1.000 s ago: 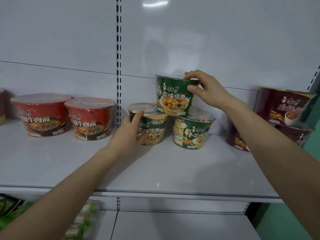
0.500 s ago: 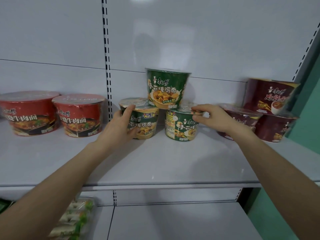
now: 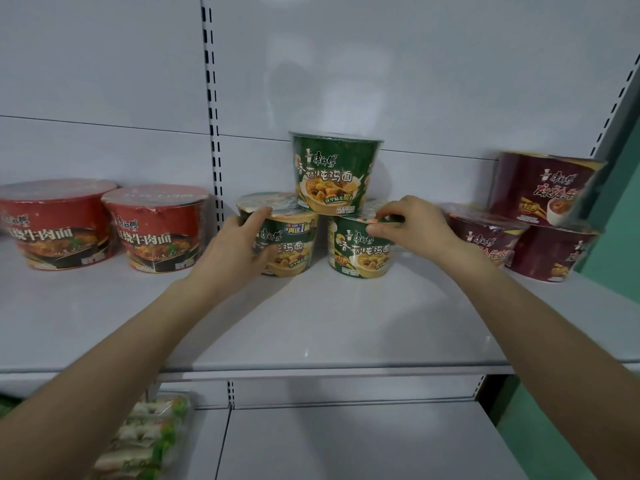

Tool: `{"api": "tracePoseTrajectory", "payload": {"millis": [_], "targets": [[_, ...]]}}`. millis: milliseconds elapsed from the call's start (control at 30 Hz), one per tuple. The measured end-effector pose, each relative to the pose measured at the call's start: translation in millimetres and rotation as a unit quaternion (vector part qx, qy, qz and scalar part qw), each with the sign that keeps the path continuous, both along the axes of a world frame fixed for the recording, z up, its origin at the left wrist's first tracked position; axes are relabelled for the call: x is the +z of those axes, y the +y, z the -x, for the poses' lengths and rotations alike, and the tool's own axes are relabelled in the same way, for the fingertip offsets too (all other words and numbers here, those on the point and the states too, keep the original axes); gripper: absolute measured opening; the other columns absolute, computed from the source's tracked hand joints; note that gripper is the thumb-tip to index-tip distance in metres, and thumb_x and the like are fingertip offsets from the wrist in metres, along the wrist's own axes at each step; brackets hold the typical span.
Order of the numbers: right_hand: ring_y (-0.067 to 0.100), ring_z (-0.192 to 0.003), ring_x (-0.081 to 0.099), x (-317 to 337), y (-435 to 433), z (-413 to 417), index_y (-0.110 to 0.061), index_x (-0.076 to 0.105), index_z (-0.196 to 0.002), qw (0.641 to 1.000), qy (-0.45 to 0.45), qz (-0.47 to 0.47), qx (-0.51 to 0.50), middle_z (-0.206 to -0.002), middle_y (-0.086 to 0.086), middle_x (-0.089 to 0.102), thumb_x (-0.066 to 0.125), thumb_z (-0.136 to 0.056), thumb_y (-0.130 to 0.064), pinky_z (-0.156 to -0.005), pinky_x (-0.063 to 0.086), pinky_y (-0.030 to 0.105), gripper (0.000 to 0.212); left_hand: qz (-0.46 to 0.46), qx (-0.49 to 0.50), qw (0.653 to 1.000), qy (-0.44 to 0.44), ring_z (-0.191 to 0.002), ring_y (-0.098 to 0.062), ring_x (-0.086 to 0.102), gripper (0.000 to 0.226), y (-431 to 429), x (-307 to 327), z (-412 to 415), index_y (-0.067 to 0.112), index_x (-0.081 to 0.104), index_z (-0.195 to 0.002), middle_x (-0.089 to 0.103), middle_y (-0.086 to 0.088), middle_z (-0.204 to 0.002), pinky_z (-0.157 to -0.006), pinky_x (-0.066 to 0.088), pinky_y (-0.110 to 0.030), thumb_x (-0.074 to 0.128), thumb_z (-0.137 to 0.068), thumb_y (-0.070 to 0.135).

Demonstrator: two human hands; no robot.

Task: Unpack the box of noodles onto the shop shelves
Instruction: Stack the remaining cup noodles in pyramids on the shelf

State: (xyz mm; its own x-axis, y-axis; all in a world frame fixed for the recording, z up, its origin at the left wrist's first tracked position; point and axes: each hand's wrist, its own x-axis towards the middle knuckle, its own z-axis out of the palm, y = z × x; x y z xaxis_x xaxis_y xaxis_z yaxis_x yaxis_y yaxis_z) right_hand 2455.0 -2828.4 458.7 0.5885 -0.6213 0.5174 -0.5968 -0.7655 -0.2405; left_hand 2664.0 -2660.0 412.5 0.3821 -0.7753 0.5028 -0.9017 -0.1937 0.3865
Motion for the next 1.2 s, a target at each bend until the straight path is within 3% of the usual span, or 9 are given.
{"api": "tracePoseTrajectory", "payload": {"millis": [67,167,367,533,667,800,933,1100,1200], "targets": [[0.020,-0.111,0.053,1,-8,12,-0.012,0.063,-0.116,0.996,-0.028,-0.078,0.041,-0.117,0.008,0.060,0.070,-0.080,-0.027,-0.086,0.037,0.024,0.040,0.009,-0.004,1.000,0.001,-0.114,-0.036,0.048,0.061,0,-1,0,0.026,0.027,-0.143,0.042,-0.020,-0.132,-0.091,0.043,-0.042,0.056,-0.090,0.030],[0.021,-0.122,0.049,-3,-16,21,-0.008,0.060,-0.121,0.991,-0.039,-0.106,0.065,-0.127,0.009,0.058,0.067,-0.082,-0.013,-0.098,0.031,0.020,0.040,0.023,-0.012,1.000,0.002,-0.119,-0.035,0.046,0.059,-2,-3,-1,0.023,0.030,-0.142,0.041,-0.018,-0.137,-0.093,0.042,-0.044,0.057,-0.090,0.024],[0.016,-0.114,0.053,-7,-22,16,-0.009,0.065,-0.115,0.992,-0.069,-0.089,0.053,-0.122,0.008,0.063,0.072,-0.078,-0.016,-0.088,0.032,0.015,0.038,0.041,-0.030,0.999,-0.009,-0.118,-0.036,0.049,0.060,-6,-6,-7,0.020,0.028,-0.144,0.041,-0.016,-0.141,-0.093,0.042,-0.044,0.055,-0.091,0.015],[0.012,-0.107,0.050,-14,-28,14,-0.009,0.063,-0.115,0.989,-0.103,-0.093,0.047,-0.122,0.007,0.061,0.072,-0.079,-0.016,-0.071,0.029,-0.006,0.039,0.028,-0.024,0.999,-0.015,-0.121,-0.039,0.047,0.063,-11,-4,-8,0.022,0.023,-0.146,0.038,-0.019,-0.143,-0.093,0.041,-0.043,0.053,-0.092,0.014],[0.020,-0.114,0.052,-18,-26,14,-0.007,0.062,-0.116,0.989,-0.105,-0.090,0.059,-0.121,0.011,0.059,0.070,-0.080,-0.016,-0.087,0.033,0.011,0.039,0.025,-0.025,0.999,-0.016,-0.125,-0.038,0.043,0.064,-9,-4,-9,0.023,0.021,-0.147,0.034,-0.019,-0.146,-0.096,0.040,-0.041,0.053,-0.092,0.014],[0.014,-0.106,0.054,-16,-21,14,-0.006,0.064,-0.112,0.991,-0.103,-0.073,0.051,-0.116,0.007,0.064,0.072,-0.078,-0.019,-0.081,0.032,0.012,0.037,0.019,-0.035,0.999,-0.010,-0.127,-0.036,0.042,0.064,-9,-4,-8,0.023,0.020,-0.147,0.033,-0.018,-0.146,-0.098,0.038,-0.040,0.052,-0.092,0.014],[0.019,-0.109,0.056,-15,-19,13,-0.008,0.067,-0.110,0.992,-0.104,-0.053,0.042,-0.115,0.007,0.066,0.073,-0.077,-0.024,-0.091,0.037,0.023,0.038,0.020,-0.036,0.999,-0.002,-0.127,-0.035,0.041,0.065,-8,-3,-6,0.022,0.019,-0.148,0.031,-0.017,-0.148,-0.100,0.036,-0.039,0.052,-0.093,0.014],[0.013,-0.105,0.054,-14,-24,13,-0.007,0.067,-0.110,0.990,-0.108,-0.069,0.051,-0.116,0.008,0.065,0.071,-0.079,-0.019,-0.077,0.036,0.012,0.033,0.014,-0.037,0.999,0.000,-0.128,-0.034,0.041,0.066,-8,-3,-5,0.023,0.017,-0.148,0.030,-0.017,-0.149,-0.102,0.036,-0.039,0.053,-0.093,0.016],[0.020,-0.109,0.055,-14,-30,17,-0.006,0.067,-0.110,0.983,-0.131,-0.114,0.065,-0.116,0.008,0.064,0.070,-0.080,-0.013,-0.085,0.038,0.018,0.031,0.016,-0.039,0.999,-0.004,-0.126,-0.035,0.043,0.066,-7,-4,-5,0.022,0.018,-0.148,0.031,-0.017,-0.148,-0.100,0.038,-0.040,0.053,-0.092,0.016]]}}
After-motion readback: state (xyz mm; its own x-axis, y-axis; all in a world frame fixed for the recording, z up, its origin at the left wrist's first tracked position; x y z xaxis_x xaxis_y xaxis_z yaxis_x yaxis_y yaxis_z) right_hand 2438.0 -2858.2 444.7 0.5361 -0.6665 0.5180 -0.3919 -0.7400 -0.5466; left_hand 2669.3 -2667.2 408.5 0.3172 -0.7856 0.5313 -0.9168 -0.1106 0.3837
